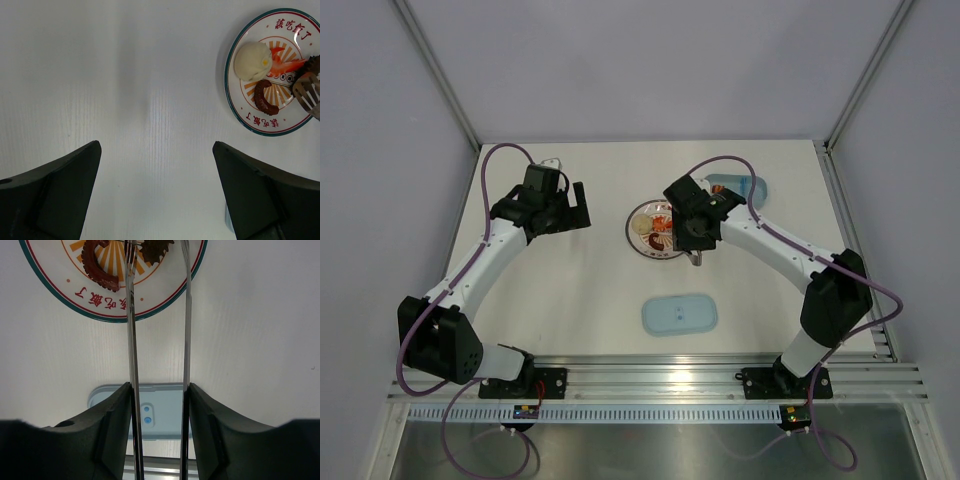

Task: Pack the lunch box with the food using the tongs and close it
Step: Pick up the fake food from the plate, then place the fake food in the packing box.

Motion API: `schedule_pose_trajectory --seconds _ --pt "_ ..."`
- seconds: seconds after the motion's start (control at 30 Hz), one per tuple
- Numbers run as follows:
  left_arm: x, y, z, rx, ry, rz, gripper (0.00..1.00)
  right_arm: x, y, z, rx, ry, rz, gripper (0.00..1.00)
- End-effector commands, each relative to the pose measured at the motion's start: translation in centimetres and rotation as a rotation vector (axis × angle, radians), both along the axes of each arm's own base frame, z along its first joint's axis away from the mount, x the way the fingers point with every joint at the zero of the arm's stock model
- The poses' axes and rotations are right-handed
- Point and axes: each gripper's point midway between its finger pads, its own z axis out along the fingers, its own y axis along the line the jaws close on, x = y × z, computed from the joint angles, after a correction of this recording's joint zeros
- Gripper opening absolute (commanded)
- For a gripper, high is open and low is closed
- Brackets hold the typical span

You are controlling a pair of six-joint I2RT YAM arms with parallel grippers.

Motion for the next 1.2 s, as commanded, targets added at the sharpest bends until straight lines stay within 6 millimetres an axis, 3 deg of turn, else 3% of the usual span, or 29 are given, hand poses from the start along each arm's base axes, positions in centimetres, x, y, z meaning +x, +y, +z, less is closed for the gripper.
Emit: schedule_pose_trajectory --seconds 0.0,0.23,0.4,0.6,0.73,0.93,1.17 --pt "0.6 -0.2 0.8 -0.012 -0.037 -0.003 0.99 1.3 0.9 0.5 0.010 -0.043 -0.031 0.55" --pt "0.6 -0.1 0.6 -0.006 -0.036 -0.003 0.99 2.0 1.3 -0.7 0.002 -0.037 -0.055 0.56" --pt "0.5 0.0 0.5 -0.003 -0.035 -0.002 0.99 2.3 1.1 -0.1 0.001 -0.059 -0.062 0.41" --pt "0.5 0.0 0.4 0.000 -0.036 -0.002 0.99 2.0 0.8 2.4 0.028 -0.096 -0.059 0.22" --pt "0.6 0.0 0.4 -0.001 -0.035 -0.003 0.99 2.2 0.5 5.0 0.052 -0.156 -0.055 0.11" --pt "0.6 -0.1 0.4 -0.001 -0.034 -0.005 0.99 3.3 -0.2 7.6 0.018 -0.231 -0.053 0.09" --pt "0.5 0.2 0.5 0.008 -0.036 0.001 0.99 5.9 -2.2 8.8 -0.028 -0.279 -0.081 0.07"
